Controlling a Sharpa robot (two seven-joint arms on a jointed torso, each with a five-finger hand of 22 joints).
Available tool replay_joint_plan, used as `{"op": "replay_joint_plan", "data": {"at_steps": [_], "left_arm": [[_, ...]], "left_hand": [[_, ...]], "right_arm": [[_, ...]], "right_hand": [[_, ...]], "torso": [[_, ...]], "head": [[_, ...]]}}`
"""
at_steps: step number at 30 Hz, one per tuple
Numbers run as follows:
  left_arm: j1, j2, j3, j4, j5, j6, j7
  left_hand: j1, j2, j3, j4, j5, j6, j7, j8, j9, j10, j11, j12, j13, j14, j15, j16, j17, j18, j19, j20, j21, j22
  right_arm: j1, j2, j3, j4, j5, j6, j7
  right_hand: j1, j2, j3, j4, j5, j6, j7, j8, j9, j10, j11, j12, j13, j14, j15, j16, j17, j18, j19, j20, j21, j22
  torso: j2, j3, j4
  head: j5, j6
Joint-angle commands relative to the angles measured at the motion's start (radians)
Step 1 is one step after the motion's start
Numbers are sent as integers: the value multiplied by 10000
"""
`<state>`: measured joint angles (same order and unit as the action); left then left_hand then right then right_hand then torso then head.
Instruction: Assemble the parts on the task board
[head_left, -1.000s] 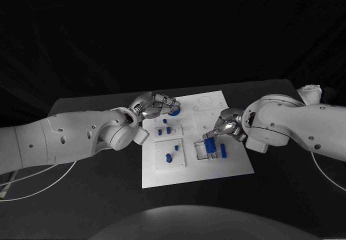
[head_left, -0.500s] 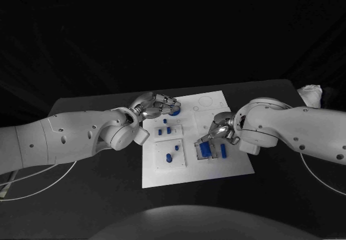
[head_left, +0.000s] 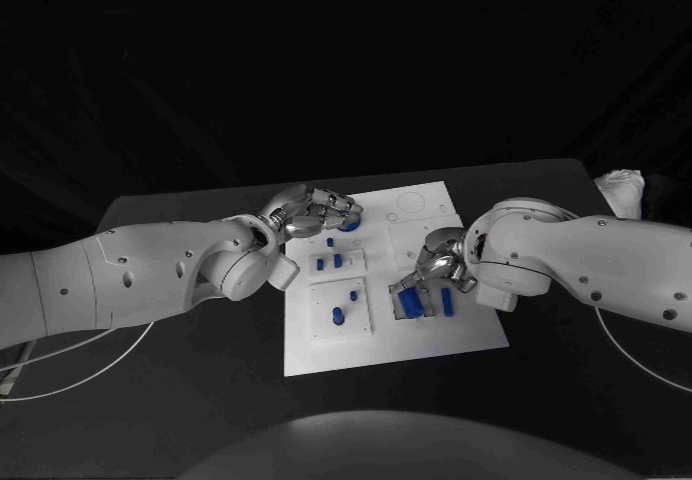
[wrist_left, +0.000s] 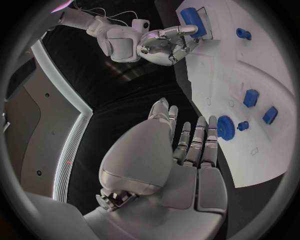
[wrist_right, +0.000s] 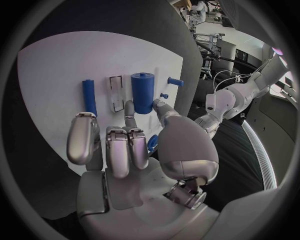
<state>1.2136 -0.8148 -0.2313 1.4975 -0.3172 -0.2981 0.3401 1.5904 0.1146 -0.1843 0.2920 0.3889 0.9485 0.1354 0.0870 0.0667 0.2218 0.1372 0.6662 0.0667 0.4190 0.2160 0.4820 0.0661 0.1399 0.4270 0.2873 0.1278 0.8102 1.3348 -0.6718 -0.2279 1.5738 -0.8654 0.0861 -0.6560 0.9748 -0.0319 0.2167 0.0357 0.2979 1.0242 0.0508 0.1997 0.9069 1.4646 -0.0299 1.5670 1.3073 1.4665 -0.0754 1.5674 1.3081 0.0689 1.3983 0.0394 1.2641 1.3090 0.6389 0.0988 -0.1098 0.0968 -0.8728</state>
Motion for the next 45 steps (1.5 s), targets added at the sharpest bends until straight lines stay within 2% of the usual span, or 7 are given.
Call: {"op": "replay_joint_plan", "data": {"at_steps": [1,9,22,28,34,43,45], "left_arm": [[3,20,7,19,-29,168,20],[2,29,7,16,-30,199,-13],[2,26,7,13,-30,222,-84],[2,38,7,5,-30,237,-109],[1,55,7,-3,-30,265,-142],[0,67,7,-9,-32,303,-185],[-1,72,7,-9,-33,314,-190]], "left_hand": [[14,109,-55,12,49,-18,63,48,4,-8,54,37,-12,3,108,52,-6,-73,-11,25,68,-15],[13,123,-58,11,59,-19,65,51,4,-7,55,38,-14,12,128,63,-6,-80,-11,27,73,-16],[23,164,-53,10,109,-20,65,57,3,-6,58,38,-16,22,161,82,-7,-103,-11,31,84,-17],[21,175,-52,13,118,-21,68,57,3,-6,60,38,-16,23,166,85,-7,-108,-11,31,86,-18],[21,175,-52,13,118,-21,68,57,3,-6,60,38,-16,23,166,85,-7,-108,-11,31,86,-18],[17,188,-53,15,129,-22,71,59,3,-6,67,38,-17,24,173,89,-8,-115,-12,31,88,-18],[17,188,-53,15,129,-22,71,59,3,-6,67,38,-17,24,173,89,-8,-115,-12,31,88,-18]], "right_arm": [[-29,0,-12,-22,-168,250,-82],[-38,-9,-12,-26,-59,80,-47],[-50,-78,-11,-52,173,-340,35],[-51,-95,-10,-59,193,-310,43],[-60,-129,-10,-56,221,-280,60],[-80,-200,-10,-47,260,-123,72],[-84,-211,-10,-41,283,-150,86]], "right_hand": [[-121,-20,112,-173,-326,-89,-6,-46,0,1062,99,38,2635,1043,65,34,2627,46,-46,41,-63,1638],[-328,83,-84,31,-871,-80,23,-57,72,1062,130,38,2635,1043,95,34,2627,56,-64,74,-111,1628],[-510,287,-157,265,-457,-21,-4,-49,140,1062,107,38,2635,1043,83,34,2627,76,-103,73,-191,1607],[-679,136,-406,394,-1128,-62,10,-82,191,1062,116,38,2635,1043,84,34,2627,79,-105,73,-215,1602],[-996,-81,-878,700,-2371,-239,78,-175,254,1062,175,38,2635,1043,126,34,2627,81,-111,103,-253,1594],[-964,-662,-1354,986,-2487,-511,164,-296,310,1062,252,38,2635,1043,186,34,2627,97,-167,155,-356,1568],[-949,-640,-1386,1032,-2473,-531,171,-302,319,1062,258,38,2635,1043,196,34,2627,102,-176,158,-372,1564]], "torso": [[2,1,3],[2,2,6],[0,2,5],[1,0,3],[-1,1,2],[1,2,0],[2,3,3]], "head": [[9,2],[42,2],[80,2],[90,2],[98,2],[106,2],[103,2]]}}
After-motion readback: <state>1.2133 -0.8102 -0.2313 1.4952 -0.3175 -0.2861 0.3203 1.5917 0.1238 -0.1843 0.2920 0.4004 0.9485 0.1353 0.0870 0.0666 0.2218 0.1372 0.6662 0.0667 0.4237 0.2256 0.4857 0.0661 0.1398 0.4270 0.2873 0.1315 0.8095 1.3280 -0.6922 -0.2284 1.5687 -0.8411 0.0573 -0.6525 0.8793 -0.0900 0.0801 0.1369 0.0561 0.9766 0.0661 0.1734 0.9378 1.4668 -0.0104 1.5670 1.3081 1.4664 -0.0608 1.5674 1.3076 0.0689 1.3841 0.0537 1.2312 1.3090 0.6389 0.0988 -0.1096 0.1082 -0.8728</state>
